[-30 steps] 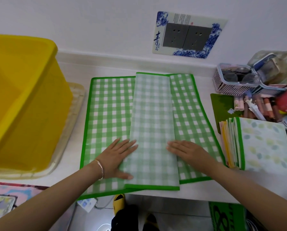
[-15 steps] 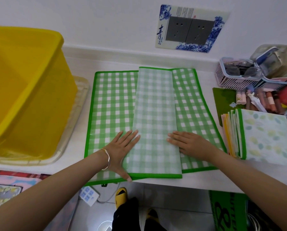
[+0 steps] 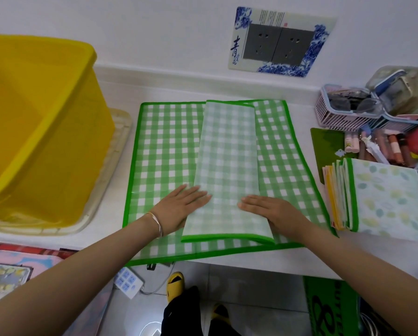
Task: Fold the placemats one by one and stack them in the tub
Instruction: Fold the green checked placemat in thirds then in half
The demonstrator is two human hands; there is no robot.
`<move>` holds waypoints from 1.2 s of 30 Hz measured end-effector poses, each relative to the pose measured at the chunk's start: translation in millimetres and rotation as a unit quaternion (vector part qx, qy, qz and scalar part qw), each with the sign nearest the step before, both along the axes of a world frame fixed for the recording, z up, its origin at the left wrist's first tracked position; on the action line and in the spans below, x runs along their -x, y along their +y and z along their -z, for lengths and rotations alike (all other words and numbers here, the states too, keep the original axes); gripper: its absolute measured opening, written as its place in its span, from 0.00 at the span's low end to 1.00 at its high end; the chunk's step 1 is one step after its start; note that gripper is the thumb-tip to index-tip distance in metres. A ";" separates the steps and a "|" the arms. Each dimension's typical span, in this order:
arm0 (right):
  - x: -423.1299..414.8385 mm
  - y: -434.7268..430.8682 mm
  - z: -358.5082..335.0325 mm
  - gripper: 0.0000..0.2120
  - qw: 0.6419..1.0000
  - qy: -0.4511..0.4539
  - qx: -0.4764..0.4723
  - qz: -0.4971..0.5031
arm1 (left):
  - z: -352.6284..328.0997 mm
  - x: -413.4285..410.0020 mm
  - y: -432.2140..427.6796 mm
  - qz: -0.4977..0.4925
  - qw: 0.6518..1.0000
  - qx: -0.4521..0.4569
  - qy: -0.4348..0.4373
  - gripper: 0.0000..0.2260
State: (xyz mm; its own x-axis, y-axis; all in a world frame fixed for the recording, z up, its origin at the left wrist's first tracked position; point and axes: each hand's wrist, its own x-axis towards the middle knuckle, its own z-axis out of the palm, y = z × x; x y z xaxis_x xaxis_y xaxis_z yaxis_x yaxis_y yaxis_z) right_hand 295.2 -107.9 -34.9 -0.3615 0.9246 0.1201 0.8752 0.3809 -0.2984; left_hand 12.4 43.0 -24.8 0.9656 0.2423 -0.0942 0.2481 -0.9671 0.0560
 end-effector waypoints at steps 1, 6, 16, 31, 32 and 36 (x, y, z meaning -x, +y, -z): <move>-0.7 -0.6 2.3 0.26 1.000 -0.014 -0.004 -0.004 | 1.1 -2.1 -0.7 0.007 1.000 -0.006 -0.007 0.42; -5.8 -0.3 11.6 0.23 0.996 -0.083 -0.025 -0.004 | 16.1 0.8 1.1 0.044 0.998 -0.041 -0.033 0.48; 1.2 -1.4 13.8 0.16 0.989 0.035 -0.057 0.128 | 19.1 -1.6 21.7 -0.083 0.961 0.074 -0.255 0.14; 27.3 34.3 -3.4 0.07 0.811 0.329 0.020 0.484 | 7.7 -39.0 19.0 -0.451 0.761 0.354 -0.304 0.07; 28.0 37.1 -3.9 0.06 0.805 0.326 0.022 0.495 | 6.9 -40.7 20.2 -0.456 0.762 0.351 -0.296 0.08; 30.6 43.6 -4.8 0.06 0.786 0.325 0.023 0.526 | 1.0 -45.6 21.5 -0.460 0.787 0.308 -0.271 0.15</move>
